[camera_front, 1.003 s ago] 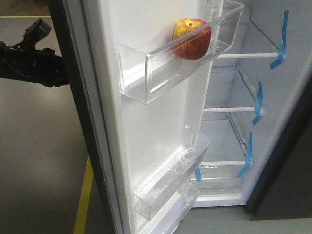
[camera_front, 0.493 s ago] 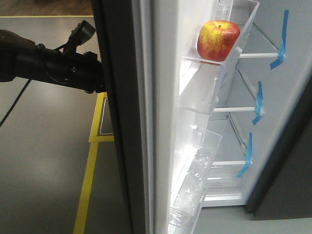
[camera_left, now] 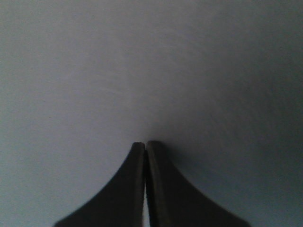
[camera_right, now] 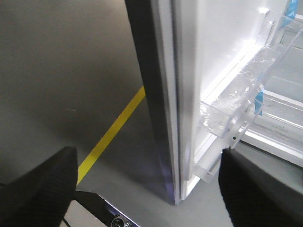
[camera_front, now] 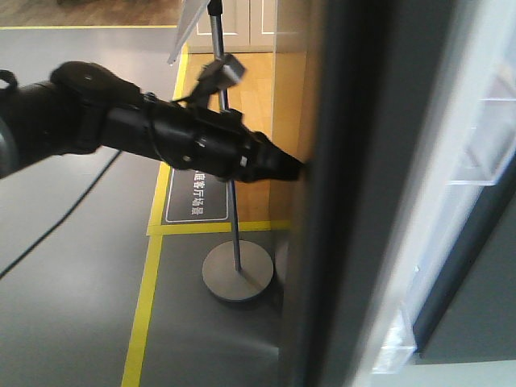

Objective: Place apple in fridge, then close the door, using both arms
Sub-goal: 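Reach the left gripper to the outer edge of the fridge door, then push the fridge door closed with the left gripper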

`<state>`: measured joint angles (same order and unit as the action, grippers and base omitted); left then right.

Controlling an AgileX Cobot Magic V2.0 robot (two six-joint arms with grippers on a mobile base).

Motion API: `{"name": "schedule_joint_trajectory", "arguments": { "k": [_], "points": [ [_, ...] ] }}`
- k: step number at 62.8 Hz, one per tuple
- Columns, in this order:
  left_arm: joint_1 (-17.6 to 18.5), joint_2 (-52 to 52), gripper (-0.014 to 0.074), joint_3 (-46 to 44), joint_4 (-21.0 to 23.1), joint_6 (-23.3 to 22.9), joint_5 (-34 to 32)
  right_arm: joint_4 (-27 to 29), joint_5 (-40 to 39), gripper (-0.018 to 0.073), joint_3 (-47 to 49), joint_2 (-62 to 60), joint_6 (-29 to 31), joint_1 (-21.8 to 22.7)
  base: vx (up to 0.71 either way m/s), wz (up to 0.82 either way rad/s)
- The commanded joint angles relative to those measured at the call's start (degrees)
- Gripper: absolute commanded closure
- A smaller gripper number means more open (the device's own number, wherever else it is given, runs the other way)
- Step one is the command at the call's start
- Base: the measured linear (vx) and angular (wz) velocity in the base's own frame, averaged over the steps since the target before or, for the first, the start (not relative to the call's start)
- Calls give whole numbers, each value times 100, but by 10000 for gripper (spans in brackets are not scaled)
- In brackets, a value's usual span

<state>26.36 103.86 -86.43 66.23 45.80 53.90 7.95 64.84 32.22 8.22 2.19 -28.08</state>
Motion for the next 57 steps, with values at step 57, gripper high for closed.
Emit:
{"name": "schedule_joint_trajectory", "arguments": {
  "k": [57],
  "points": [
    [628, -3138, 603, 1323, -6498, -4318, -1031, 30, -294, -35, 126, 84, 28, 4, 0, 0]
  ]
}}
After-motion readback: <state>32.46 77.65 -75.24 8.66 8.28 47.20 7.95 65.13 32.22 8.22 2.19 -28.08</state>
